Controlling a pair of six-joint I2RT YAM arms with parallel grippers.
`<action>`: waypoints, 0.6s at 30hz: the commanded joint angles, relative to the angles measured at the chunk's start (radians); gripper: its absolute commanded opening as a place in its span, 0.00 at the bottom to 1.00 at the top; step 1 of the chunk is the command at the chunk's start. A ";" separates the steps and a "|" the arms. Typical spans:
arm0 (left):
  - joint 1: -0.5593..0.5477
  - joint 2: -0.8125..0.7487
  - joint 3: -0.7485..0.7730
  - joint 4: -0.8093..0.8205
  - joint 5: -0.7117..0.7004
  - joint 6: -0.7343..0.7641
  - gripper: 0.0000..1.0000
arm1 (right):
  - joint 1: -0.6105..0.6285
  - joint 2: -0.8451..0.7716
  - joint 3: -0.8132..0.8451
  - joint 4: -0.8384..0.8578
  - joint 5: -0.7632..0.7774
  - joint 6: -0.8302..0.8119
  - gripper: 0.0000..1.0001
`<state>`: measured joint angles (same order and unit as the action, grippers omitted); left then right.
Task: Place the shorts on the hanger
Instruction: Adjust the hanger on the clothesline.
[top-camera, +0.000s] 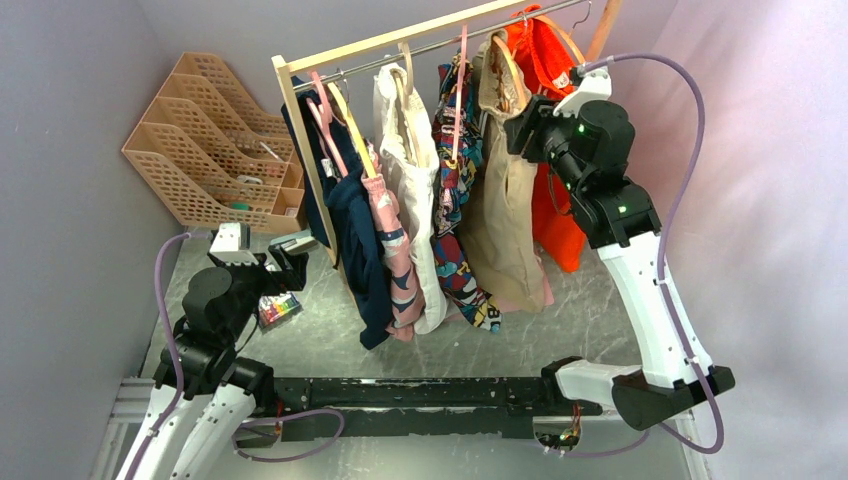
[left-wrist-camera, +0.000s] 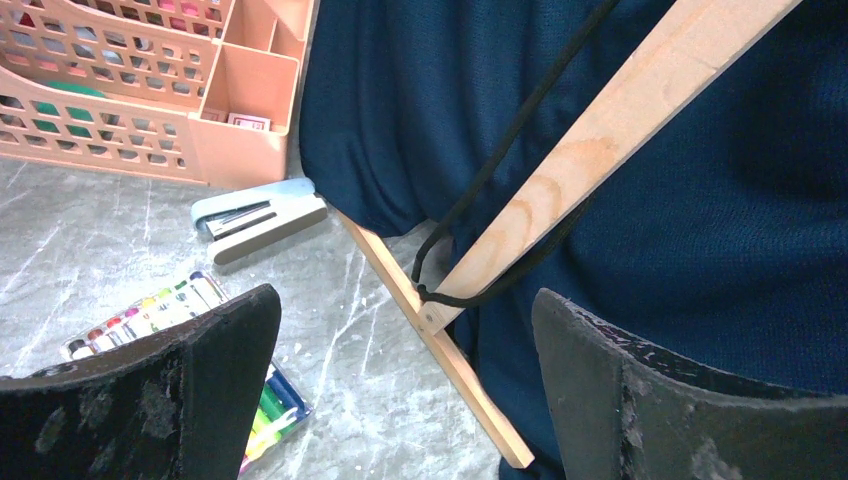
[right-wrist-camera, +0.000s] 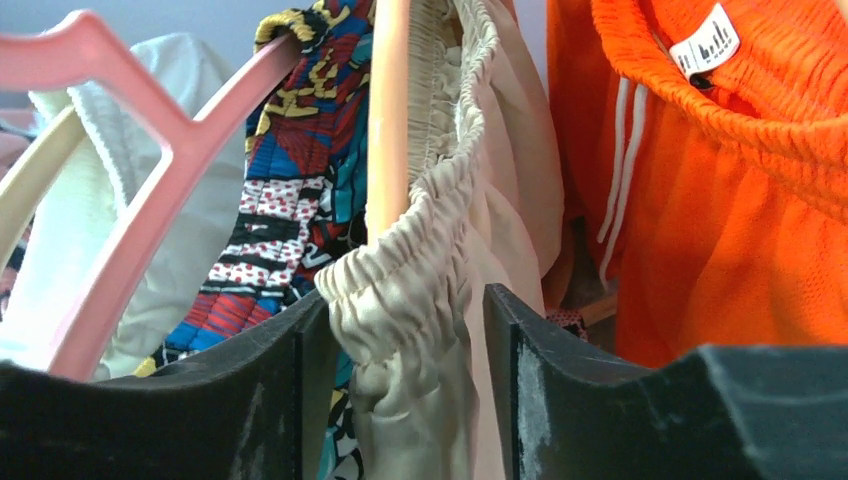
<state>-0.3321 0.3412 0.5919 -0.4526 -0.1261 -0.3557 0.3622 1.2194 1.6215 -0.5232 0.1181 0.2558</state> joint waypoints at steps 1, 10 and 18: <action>-0.007 -0.005 0.017 0.024 0.025 -0.002 0.99 | 0.004 0.002 0.034 0.051 0.094 -0.008 0.46; -0.007 -0.011 0.014 0.031 0.032 -0.002 0.99 | -0.030 0.041 0.049 0.067 0.219 -0.049 0.22; -0.007 -0.015 0.014 0.028 0.030 -0.002 0.99 | -0.126 0.081 0.054 0.084 0.238 -0.048 0.22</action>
<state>-0.3321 0.3393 0.5919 -0.4488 -0.1135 -0.3557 0.2783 1.2900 1.6550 -0.4572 0.2886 0.2195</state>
